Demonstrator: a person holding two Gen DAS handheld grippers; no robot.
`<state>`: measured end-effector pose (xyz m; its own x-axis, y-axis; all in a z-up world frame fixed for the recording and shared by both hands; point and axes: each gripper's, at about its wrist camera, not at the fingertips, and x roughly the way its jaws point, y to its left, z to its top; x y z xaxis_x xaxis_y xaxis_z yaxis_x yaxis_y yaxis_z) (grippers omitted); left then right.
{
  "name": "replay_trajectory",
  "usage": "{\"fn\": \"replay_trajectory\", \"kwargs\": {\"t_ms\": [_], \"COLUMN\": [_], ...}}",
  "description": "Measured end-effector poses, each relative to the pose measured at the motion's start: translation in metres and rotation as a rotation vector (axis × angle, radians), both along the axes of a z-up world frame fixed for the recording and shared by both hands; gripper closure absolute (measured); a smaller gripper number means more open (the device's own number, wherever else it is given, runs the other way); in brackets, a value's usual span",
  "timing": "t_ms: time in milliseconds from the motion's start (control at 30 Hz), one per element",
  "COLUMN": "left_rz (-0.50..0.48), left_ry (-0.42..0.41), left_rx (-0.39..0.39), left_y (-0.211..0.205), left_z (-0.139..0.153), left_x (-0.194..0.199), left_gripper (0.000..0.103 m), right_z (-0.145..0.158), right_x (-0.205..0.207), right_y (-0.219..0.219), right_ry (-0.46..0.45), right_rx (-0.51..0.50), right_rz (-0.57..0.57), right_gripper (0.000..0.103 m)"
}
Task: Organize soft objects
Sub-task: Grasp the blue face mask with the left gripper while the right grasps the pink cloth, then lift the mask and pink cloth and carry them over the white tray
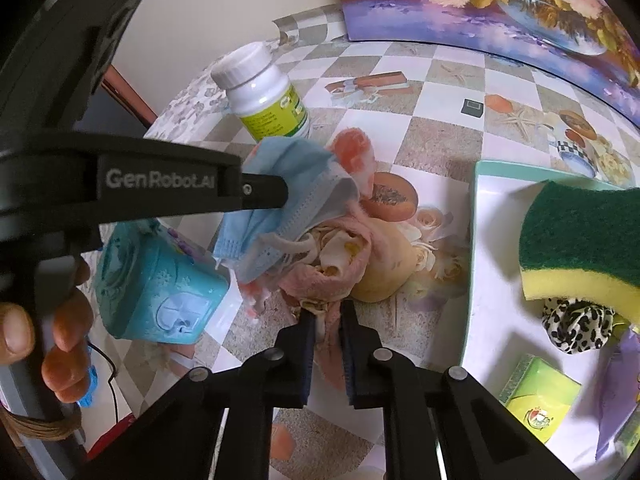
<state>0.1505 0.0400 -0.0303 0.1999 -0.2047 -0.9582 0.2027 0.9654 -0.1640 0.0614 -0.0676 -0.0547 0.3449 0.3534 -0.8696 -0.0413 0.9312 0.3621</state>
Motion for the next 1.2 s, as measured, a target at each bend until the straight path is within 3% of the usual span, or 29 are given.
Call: {"fn": "replay_trajectory", "kwargs": {"t_ms": [567,967,1200], "left_rz": [0.072,0.096,0.084], "left_ry": [-0.103,-0.223,-0.277], "left_rx": [-0.039,-0.084,-0.096], "left_y": [0.018,0.025,0.019], "left_z": [0.038,0.085,0.106], "left_x": [-0.003,-0.015,-0.026], "left_gripper": [0.092,0.092,0.092], "right_z": [0.027,0.087,0.107], "right_x": [-0.009,-0.019,-0.028], "right_y": [-0.029,-0.045,-0.060], "right_ry": [-0.066,-0.223,-0.271], "right_rx": [0.026,0.039,0.019], "right_rz": [-0.071,-0.116,-0.165], "right_gripper": [0.091,0.091,0.091]}}
